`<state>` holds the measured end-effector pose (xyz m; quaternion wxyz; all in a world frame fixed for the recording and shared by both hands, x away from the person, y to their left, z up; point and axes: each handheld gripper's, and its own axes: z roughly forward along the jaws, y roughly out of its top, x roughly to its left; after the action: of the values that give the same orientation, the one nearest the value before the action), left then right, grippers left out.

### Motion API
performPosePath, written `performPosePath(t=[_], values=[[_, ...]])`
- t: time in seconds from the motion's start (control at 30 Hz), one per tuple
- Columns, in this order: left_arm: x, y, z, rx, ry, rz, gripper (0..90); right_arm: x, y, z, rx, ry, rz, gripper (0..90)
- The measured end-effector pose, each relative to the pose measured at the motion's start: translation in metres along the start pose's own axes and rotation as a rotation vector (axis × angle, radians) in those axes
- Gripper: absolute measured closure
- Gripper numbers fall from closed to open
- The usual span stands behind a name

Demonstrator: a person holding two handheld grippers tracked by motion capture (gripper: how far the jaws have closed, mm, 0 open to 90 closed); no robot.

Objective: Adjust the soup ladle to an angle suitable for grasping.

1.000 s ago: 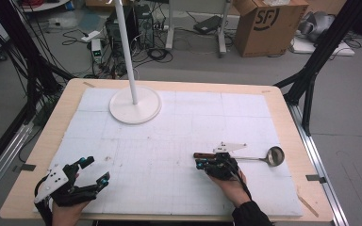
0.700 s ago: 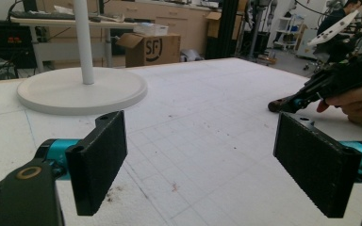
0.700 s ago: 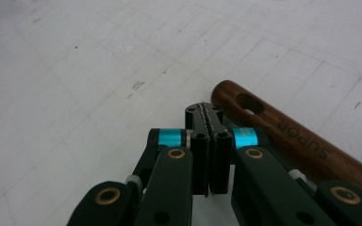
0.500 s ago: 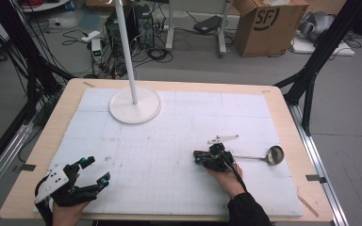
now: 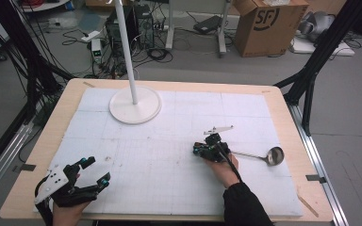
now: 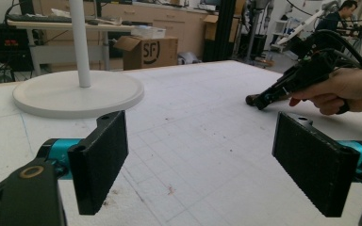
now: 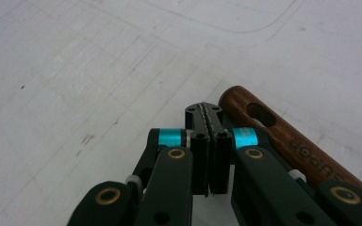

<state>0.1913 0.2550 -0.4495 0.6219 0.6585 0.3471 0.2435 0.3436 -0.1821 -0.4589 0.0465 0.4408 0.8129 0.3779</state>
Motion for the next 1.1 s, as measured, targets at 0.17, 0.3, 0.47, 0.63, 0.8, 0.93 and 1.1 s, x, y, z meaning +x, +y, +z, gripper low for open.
performPosePath(t=[0.17, 0.3, 0.47, 0.63, 0.8, 0.93, 1.1], values=[[0.001, 0.0, 0.0, 0.001, 0.0, 0.0, 19.4, -0.006, 0.003, 0.003, -0.019, -0.007, 0.02, 89.7], [0.001, -0.001, 0.0, 0.002, 0.001, -0.002, 19.5, -0.012, 0.005, 0.005, -0.038, -0.015, 0.041, 89.7], [0.001, -0.001, 0.001, 0.008, 0.004, -0.001, 19.5, -0.016, 0.006, 0.005, -0.043, -0.036, 0.047, 89.7], [0.001, -0.001, 0.0, 0.01, 0.011, -0.001, 19.5, -0.023, 0.01, 0.006, -0.047, -0.052, 0.065, 89.7], [0.001, -0.002, 0.0, 0.011, 0.016, -0.002, 19.5, -0.026, 0.012, 0.008, -0.052, -0.057, 0.073, 89.7], [0.002, -0.002, 0.0, 0.01, 0.019, -0.004, 19.5, -0.029, 0.016, 0.01, -0.057, -0.066, 0.08, 89.8], [0.002, -0.002, -0.001, 0.01, 0.022, -0.004, 19.5, -0.032, 0.018, 0.011, -0.058, -0.077, 0.088, 89.9]])
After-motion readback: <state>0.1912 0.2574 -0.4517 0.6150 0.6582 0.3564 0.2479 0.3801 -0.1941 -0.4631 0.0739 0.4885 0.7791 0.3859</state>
